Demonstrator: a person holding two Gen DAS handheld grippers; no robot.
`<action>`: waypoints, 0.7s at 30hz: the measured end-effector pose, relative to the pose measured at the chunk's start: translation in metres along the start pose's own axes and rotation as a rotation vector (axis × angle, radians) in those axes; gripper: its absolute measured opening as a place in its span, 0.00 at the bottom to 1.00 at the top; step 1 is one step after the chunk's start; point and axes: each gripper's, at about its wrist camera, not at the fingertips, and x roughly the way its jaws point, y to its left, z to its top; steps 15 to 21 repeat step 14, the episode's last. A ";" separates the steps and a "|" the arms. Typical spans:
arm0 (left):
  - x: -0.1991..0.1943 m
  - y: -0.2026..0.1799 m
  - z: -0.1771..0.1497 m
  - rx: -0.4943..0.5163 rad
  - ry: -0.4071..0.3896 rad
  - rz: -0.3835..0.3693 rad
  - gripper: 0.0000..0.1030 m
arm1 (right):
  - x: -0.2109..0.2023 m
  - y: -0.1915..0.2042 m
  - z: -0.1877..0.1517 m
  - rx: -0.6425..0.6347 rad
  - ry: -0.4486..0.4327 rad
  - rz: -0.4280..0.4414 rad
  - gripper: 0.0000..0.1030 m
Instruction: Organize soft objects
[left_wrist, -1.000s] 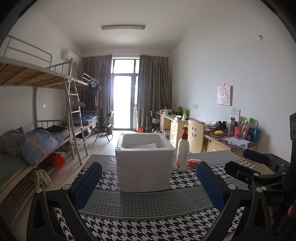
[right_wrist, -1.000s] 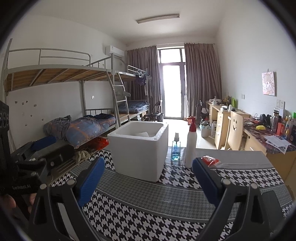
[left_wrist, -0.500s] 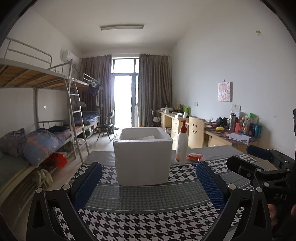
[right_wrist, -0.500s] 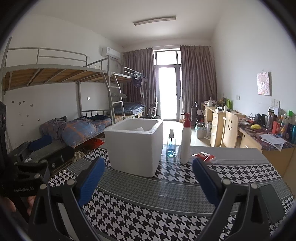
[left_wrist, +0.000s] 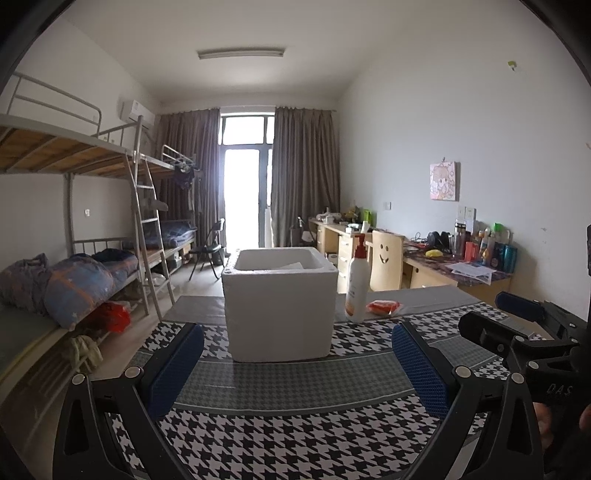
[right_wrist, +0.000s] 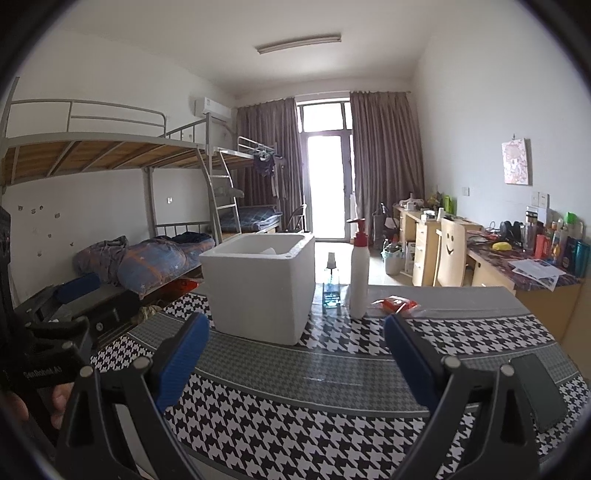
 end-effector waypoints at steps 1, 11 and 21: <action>-0.001 0.001 0.000 -0.001 0.000 -0.002 0.99 | -0.001 0.000 -0.001 0.004 0.001 0.001 0.95; -0.001 0.001 -0.006 -0.003 0.009 -0.006 0.99 | -0.003 0.003 -0.014 0.008 0.013 -0.010 0.95; -0.001 0.003 -0.007 -0.013 0.008 -0.005 0.99 | -0.004 0.004 -0.017 0.002 0.014 -0.017 0.95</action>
